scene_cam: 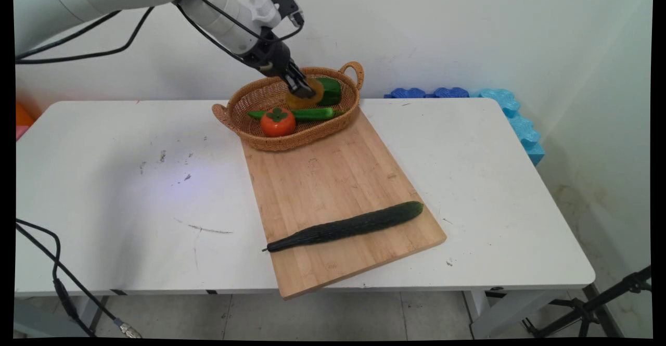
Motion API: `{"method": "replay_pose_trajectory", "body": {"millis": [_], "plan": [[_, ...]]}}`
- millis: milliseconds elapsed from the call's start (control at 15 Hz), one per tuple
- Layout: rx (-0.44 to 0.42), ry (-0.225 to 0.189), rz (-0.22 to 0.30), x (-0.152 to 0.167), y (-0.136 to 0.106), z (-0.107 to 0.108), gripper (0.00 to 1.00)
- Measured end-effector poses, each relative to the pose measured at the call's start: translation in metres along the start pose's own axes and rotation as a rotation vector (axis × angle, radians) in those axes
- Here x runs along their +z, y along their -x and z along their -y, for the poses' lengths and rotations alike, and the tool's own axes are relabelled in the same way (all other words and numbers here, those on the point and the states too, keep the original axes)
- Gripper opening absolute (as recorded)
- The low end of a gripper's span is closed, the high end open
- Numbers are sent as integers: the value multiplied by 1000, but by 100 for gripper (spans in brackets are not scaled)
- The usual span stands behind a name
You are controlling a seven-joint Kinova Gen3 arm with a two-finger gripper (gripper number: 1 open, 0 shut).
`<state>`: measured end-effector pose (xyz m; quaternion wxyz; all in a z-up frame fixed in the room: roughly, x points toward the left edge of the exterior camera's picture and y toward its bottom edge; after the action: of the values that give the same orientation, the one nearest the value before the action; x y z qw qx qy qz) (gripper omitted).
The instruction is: Place the picked object on the cutting board
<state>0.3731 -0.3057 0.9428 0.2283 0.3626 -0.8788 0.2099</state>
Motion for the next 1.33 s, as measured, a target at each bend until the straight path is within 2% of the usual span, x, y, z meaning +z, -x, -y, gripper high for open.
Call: {"method": "replay_pose_trajectory", "body": {"millis": [400,733,1333], "plan": [[-87,74,12,0,2,-42,0],[-97,128,2,11,1,-71,0],[-74,177,-7,49,-3,-105,0]]}}
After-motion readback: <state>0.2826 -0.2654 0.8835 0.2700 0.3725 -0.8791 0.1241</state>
